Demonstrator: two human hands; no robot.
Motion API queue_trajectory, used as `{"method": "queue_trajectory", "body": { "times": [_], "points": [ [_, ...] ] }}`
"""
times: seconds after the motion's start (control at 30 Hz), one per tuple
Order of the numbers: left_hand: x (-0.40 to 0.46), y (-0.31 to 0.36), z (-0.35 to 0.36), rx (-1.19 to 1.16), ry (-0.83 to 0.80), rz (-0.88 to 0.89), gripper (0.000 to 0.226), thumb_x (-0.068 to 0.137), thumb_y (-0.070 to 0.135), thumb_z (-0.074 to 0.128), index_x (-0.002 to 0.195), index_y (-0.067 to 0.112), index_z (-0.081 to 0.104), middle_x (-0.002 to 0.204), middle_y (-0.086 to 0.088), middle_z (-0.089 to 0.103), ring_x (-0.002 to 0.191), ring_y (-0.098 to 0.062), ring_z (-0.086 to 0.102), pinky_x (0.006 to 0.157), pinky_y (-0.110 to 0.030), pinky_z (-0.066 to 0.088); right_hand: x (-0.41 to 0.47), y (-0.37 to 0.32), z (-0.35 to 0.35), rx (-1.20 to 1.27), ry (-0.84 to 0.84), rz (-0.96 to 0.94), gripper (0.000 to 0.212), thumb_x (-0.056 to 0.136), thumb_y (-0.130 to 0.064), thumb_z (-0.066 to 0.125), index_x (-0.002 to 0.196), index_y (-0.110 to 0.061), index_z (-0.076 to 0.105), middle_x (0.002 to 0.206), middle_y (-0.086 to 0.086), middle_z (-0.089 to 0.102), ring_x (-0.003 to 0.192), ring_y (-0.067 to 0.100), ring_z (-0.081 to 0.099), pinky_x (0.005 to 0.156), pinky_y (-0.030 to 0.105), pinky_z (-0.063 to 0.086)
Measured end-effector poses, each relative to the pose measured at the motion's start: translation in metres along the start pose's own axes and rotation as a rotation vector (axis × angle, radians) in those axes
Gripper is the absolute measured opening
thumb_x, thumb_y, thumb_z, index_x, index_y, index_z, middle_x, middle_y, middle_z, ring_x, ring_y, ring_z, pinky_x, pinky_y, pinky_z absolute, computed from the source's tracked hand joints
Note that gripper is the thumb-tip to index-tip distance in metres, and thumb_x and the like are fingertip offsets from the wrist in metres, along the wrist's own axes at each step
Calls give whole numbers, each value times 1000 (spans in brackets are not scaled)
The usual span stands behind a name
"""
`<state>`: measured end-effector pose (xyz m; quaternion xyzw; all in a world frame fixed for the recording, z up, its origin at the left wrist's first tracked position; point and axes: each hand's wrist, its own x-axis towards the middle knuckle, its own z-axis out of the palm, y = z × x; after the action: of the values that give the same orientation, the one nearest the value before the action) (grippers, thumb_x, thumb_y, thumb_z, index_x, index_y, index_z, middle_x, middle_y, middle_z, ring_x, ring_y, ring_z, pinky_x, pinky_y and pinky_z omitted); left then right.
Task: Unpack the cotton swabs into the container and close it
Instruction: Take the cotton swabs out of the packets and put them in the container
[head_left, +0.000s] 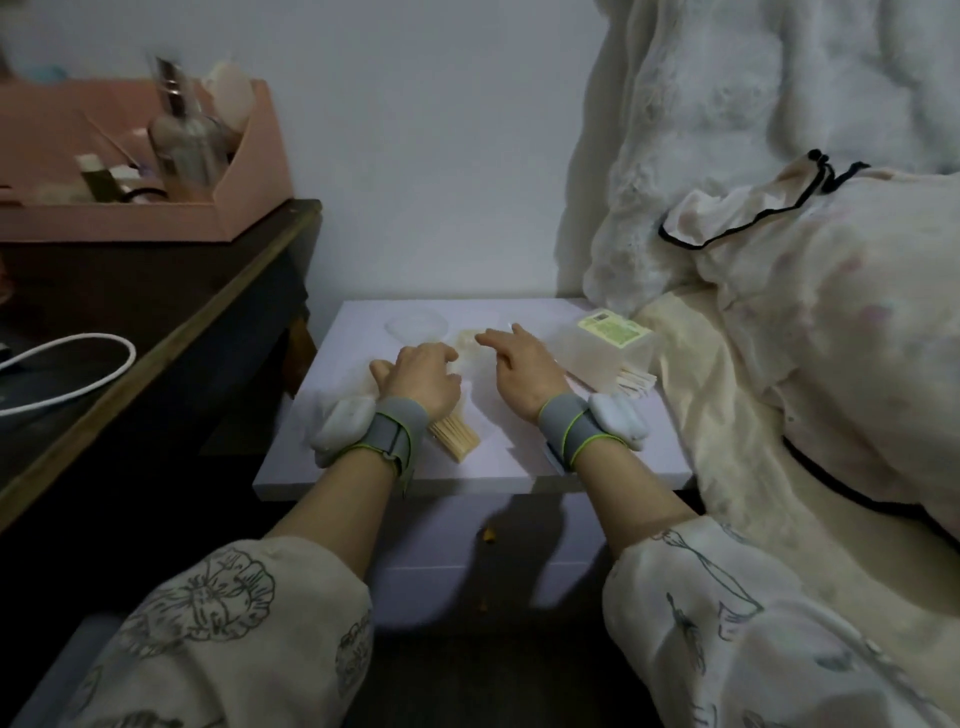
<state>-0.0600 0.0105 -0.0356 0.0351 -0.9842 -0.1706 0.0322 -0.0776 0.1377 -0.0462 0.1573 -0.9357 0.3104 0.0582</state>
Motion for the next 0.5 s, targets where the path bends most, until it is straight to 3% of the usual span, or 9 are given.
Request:
{"method": "queue_trajectory", "body": {
  "times": [0.1,0.23,0.37,0.5],
  "points": [
    [9,-1,4,56,-8,24,37,94,32,46,130,24,50,137,3,49,131,-21,36,101,-38,21,17,5,7,-222,-140,68,45,98,-15,27,142,-21,34,153,-1,29,146,25,9,117,47,9],
    [17,-1,8,49,49,39,26,92,21,50,114,22,63,126,0,57,120,-23,48,96,-37,22,21,15,11,-330,-88,123,38,97,-19,30,126,-16,55,133,14,52,129,31,39,113,46,19],
    [16,2,3,-7,174,25,31,92,8,43,104,20,68,115,-2,65,108,-26,54,93,-36,24,19,18,12,-275,-22,136,36,97,-20,30,109,-12,63,121,17,59,122,32,45,112,45,17],
    [15,3,-8,-96,316,11,29,92,7,43,103,15,69,113,-9,64,110,-31,52,94,-37,31,13,11,3,-150,-3,94,34,98,-18,32,120,-8,57,132,15,52,130,29,38,111,39,18]
  ]
}}
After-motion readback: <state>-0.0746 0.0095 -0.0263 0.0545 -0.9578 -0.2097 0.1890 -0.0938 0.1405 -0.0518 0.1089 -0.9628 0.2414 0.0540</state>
